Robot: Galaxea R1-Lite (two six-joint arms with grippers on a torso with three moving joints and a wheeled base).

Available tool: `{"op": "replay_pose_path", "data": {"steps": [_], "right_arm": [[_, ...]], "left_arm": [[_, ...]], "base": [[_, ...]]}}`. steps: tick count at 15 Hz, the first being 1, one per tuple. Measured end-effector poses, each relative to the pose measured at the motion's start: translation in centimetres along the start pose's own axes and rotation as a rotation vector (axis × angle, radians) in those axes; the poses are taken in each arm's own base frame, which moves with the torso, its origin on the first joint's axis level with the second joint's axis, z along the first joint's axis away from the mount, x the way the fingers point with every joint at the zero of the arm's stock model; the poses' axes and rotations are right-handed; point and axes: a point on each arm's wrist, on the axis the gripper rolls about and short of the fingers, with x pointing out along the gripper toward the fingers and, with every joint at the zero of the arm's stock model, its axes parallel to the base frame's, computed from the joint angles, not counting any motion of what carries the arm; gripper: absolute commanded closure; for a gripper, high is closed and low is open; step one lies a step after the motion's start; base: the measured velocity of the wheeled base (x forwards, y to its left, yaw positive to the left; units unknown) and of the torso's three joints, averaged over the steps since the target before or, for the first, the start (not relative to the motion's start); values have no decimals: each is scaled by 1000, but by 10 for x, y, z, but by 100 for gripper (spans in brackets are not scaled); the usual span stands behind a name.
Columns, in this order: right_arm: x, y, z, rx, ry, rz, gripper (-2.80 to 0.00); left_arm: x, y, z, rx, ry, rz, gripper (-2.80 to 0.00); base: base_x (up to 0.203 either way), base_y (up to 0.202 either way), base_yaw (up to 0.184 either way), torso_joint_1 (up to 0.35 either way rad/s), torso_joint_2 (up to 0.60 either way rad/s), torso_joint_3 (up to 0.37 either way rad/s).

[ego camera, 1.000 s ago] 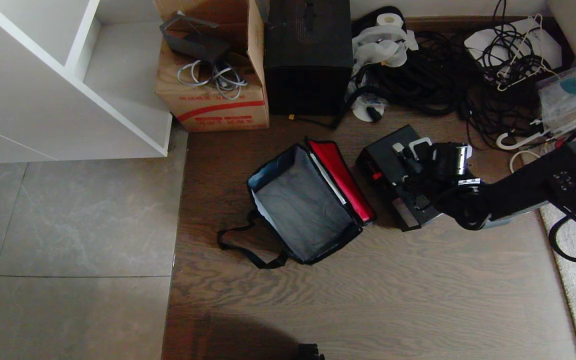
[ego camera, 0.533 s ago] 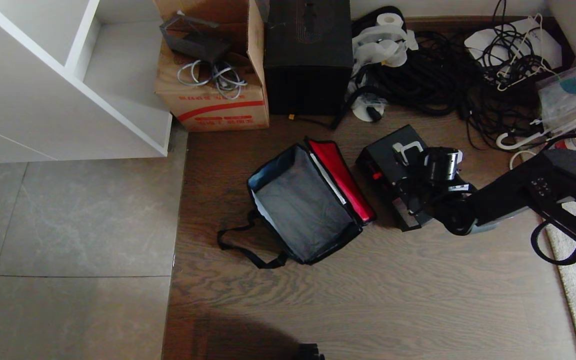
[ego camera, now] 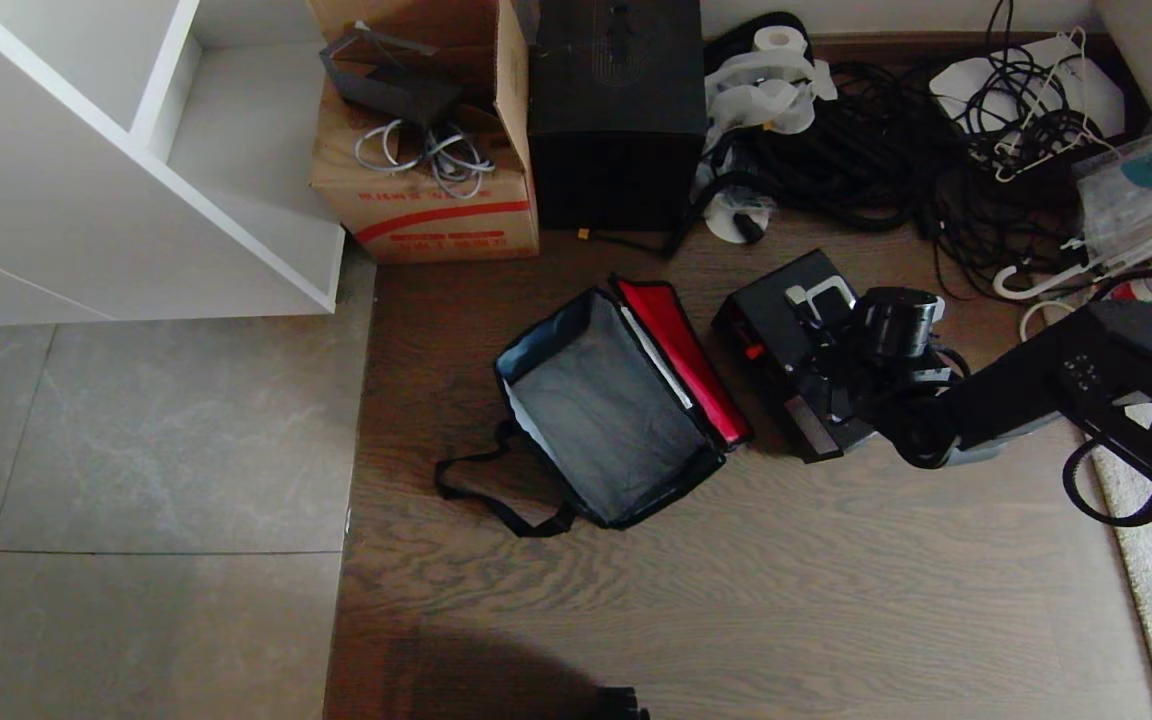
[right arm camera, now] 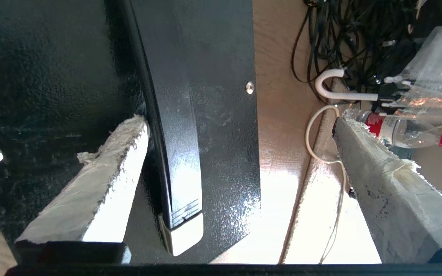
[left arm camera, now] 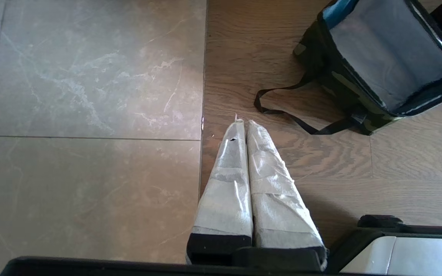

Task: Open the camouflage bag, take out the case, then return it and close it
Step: Grip the handle again

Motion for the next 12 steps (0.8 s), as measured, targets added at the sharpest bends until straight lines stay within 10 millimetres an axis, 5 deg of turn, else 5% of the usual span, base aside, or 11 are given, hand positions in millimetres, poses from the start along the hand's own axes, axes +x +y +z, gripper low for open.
{"op": "replay_pose_path", "data": {"steps": [3,12], "right_arm": [[-11,-6,-8,-17,30,23,-280],[-74,-50,23,129,-28,52,-280]], "left_arm": [[0,0,0,0,0,0,0],[0,0,0,0,0,0,0]], "base": [[0,0,0,0,0,0],[0,0,0,0,0,0]]}}
